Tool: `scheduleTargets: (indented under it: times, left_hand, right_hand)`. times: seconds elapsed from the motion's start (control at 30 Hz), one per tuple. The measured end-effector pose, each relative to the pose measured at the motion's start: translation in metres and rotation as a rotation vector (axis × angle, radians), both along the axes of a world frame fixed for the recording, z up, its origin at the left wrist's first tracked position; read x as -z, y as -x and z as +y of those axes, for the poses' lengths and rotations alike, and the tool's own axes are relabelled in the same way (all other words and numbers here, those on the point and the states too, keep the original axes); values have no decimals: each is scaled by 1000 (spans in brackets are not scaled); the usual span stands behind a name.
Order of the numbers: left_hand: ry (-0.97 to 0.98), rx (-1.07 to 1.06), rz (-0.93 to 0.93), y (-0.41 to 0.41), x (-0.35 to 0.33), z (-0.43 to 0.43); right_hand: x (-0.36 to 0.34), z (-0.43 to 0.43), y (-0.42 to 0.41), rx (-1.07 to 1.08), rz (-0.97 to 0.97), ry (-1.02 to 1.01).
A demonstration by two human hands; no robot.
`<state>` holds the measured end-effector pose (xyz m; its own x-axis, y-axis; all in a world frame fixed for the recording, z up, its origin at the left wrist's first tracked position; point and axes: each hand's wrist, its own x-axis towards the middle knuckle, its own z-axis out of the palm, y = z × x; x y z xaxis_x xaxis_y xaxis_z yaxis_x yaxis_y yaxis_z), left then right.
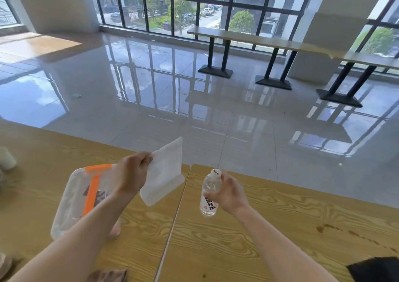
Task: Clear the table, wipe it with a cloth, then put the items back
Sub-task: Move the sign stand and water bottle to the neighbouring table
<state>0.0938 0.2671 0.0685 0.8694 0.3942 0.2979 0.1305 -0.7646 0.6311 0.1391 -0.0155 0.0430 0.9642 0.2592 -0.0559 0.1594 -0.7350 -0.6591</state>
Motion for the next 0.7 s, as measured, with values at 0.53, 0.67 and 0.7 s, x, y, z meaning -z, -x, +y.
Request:
scheduleTargets:
  times: [0.53, 0.67, 0.7]
  left_hand:
    - [-48, -157, -1, -76, 37, 100]
    - [-35, -182, -22, -86, 39, 109]
    - [-40, -181, -22, -88, 38, 110]
  right_hand:
    - [25, 145, -66, -70, 60, -47]
    - [33, 170, -73, -73, 62, -80]
    - [35, 176, -75, -76, 63, -80]
